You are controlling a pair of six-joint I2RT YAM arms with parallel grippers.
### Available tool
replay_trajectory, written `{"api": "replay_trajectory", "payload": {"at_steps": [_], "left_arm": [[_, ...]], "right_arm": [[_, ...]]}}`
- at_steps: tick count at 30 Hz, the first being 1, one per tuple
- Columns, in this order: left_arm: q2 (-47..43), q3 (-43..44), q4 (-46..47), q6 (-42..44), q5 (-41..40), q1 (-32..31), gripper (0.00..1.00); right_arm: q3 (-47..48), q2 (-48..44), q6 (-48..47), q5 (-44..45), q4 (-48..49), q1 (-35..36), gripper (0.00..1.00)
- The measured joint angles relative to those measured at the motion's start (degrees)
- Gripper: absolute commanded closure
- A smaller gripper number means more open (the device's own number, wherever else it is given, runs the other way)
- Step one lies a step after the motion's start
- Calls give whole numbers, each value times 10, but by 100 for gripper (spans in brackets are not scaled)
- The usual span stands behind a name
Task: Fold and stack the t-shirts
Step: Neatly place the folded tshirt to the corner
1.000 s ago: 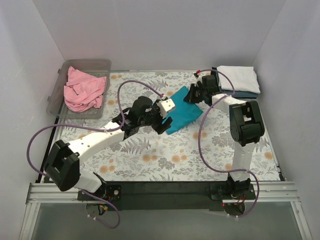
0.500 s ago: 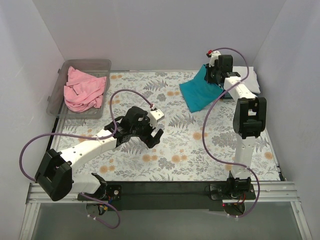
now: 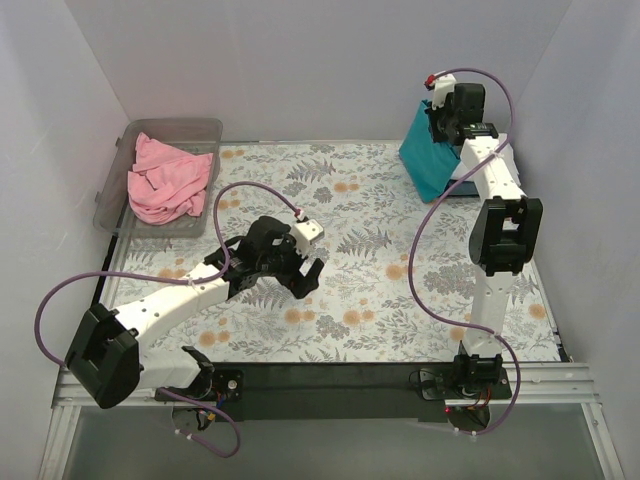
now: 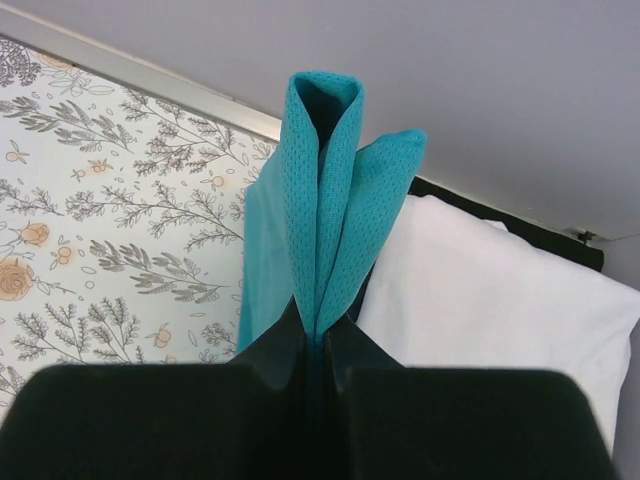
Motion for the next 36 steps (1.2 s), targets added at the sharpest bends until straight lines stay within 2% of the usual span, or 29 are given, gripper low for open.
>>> {"api": "replay_trajectory", "payload": {"at_steps": [15,27,29,36], "left_arm": [[-3,-15,12,-5,7,0,9],[-3,-24,16,-2,11,0,8],[-3,-24,16,-2,12,0,4],[-3,-24,16,-2,14,0,3]], "right_arm": [[57,-7,-12,2,-66,-7,99],[100,-43,-9,-11,-71,-18,99],[101,-46,-9,-13,-72,-20,99],[101,-46,-11,-16,-83,-26,99]]}}
